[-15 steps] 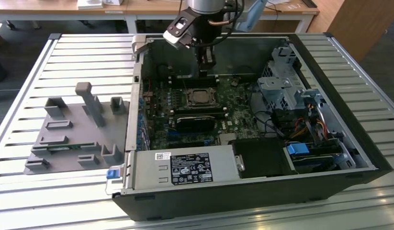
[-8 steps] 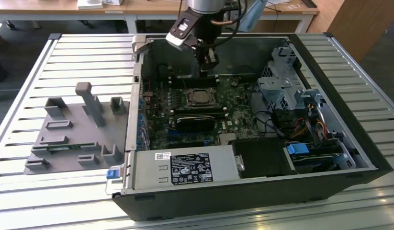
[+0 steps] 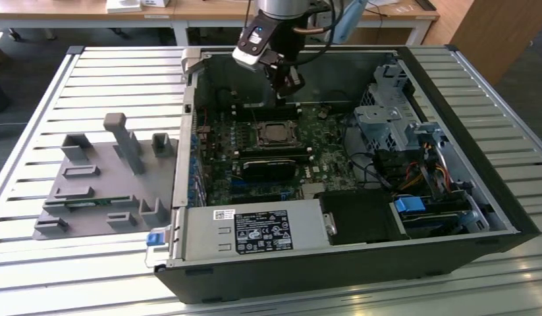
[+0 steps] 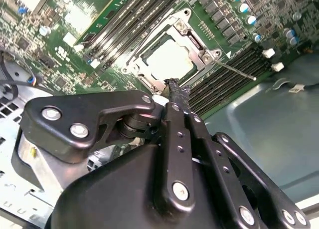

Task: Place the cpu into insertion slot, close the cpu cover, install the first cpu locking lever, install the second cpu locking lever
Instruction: 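Install the first cpu locking lever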

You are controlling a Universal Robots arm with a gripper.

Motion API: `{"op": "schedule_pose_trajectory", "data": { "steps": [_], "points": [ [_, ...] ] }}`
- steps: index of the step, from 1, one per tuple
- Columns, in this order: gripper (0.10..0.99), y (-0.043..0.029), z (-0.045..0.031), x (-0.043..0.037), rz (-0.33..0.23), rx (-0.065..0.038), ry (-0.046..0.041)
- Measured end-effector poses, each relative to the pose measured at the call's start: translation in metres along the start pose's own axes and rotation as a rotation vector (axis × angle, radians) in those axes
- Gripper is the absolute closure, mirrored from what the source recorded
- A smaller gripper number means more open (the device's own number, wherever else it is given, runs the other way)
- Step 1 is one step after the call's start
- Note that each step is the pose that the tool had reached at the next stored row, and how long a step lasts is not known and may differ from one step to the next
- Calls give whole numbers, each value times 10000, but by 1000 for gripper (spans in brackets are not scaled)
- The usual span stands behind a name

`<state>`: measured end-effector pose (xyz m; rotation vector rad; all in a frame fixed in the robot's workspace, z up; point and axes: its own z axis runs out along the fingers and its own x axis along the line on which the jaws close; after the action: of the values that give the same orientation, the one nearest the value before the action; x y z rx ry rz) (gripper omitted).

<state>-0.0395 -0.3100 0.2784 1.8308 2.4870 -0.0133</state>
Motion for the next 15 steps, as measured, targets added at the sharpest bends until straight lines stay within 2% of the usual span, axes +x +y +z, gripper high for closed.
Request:
{"op": "schedule_pose_trajectory", "data": {
  "steps": [10, 15],
  "points": [
    [980, 0, 0, 0, -1122, -41, -14],
    [980, 0, 0, 0, -1806, -49, -68]
  ]
}}
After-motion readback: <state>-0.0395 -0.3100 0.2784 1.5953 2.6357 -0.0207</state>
